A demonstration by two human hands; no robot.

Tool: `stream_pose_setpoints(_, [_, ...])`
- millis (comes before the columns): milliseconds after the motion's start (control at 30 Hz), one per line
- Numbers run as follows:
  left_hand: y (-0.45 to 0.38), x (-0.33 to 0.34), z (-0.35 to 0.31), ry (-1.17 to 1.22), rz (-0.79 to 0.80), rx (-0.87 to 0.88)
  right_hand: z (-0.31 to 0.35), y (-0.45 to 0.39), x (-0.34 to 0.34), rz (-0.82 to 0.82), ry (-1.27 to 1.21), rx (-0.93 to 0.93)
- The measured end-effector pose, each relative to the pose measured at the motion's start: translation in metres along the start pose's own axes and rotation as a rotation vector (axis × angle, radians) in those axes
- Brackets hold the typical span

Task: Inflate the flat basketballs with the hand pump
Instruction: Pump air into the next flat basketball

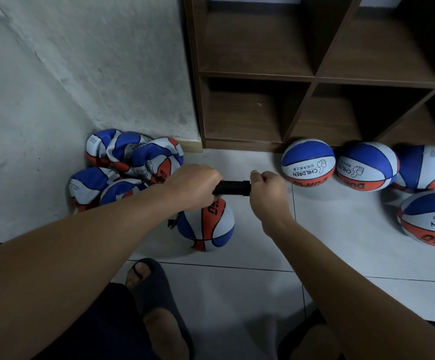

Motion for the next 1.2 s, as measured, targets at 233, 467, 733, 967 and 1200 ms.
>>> stream_pose_setpoints(233, [0.001,-0.001,0.007,0.039,-0.076,0.028,0.008,-0.006,-0.012,0.04,0.014,0.036])
stream_pose_setpoints(467, [0.015,0.003,0.046,0.025,-0.029,-0.108,-0.001,-0.034,-0.057,-0.089,-0.139,0.107])
stream_pose_setpoints(733, [0.002,0.008,0.021,0.018,-0.028,-0.055,0.002,-0.013,-0.024,-0.191,-0.065,-0.08])
stream_pose_setpoints(967, [0.0,0.009,0.01,-0.02,-0.015,-0.003,-0.007,-0.001,0.003,0.037,-0.037,-0.052])
stream_pose_setpoints(1200, [0.002,0.006,0.011,-0.023,-0.066,0.021,-0.005,-0.005,0.003,0.073,-0.044,-0.01])
Point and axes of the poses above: each hand's wrist, its own y-axis away from the middle knuckle, its own x-axis out of the palm, z = x × y, the point moved 3 cm from there along -y, towards the middle knuckle, and after that the axes turned 15 degrees about x, right-handed, at the moved point
